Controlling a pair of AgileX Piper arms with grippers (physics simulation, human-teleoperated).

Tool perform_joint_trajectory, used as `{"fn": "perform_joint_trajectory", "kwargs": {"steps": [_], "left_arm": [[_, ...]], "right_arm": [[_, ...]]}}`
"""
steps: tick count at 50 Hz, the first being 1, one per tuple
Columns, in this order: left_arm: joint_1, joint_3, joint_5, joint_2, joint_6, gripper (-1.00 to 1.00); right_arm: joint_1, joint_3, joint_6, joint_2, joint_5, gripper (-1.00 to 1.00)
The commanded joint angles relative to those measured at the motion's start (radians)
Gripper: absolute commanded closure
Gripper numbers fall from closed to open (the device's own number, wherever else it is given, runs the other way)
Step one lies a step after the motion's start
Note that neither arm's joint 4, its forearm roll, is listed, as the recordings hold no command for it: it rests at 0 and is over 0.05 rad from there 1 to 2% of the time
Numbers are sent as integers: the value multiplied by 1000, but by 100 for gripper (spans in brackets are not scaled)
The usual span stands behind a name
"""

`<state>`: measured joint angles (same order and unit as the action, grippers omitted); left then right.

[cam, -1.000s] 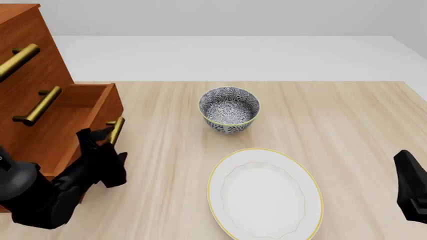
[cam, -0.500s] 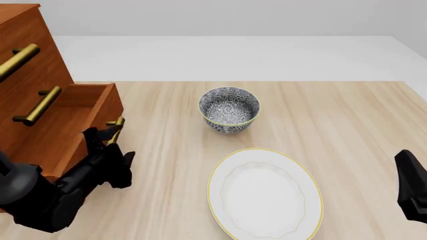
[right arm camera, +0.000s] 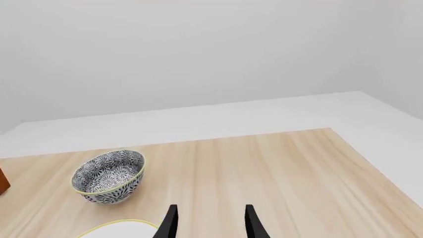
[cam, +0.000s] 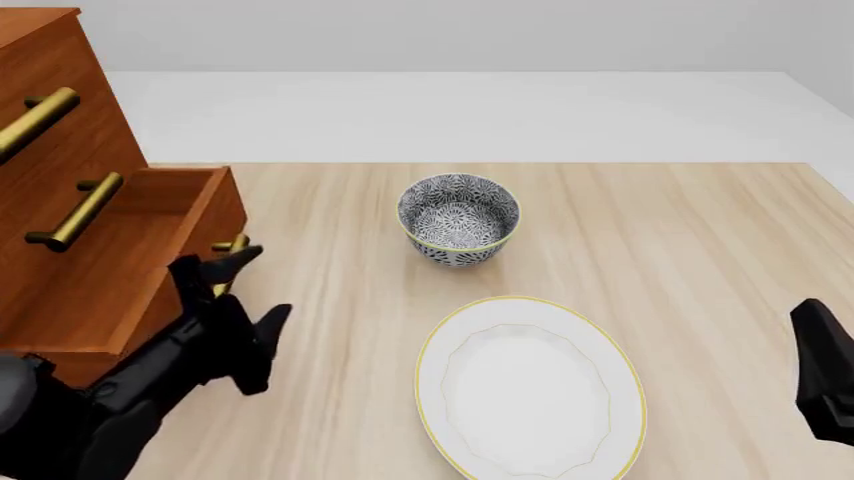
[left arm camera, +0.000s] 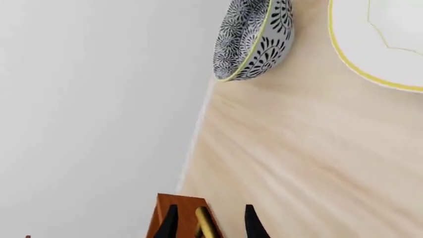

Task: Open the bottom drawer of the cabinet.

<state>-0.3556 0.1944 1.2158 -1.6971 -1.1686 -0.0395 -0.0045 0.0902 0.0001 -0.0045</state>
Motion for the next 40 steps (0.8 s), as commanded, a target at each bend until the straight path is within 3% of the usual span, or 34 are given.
{"fn": "perform_joint_trajectory", "kwargs": {"steps": [1,10,19,30,39,40], "left_arm": [[-74,-24,-129,195,97,-100],[-114,85,-583,536,279,-100],[-111,223,-922,703,480,-100],[-71,349,-1179,786,676,-100],[-36,465,-1362,827,935,-100],[-32,468,-1373,826,939,-100]], "right_arm": [[1,0,1,0,-1,-100],[4,2,4,0,-3,-100],[5,-8,3,0,2,-100],[11,-10,2,0,2,-100],[20,-27,0,0,16,-100],[21,-28,0,0,16,-100]]}}
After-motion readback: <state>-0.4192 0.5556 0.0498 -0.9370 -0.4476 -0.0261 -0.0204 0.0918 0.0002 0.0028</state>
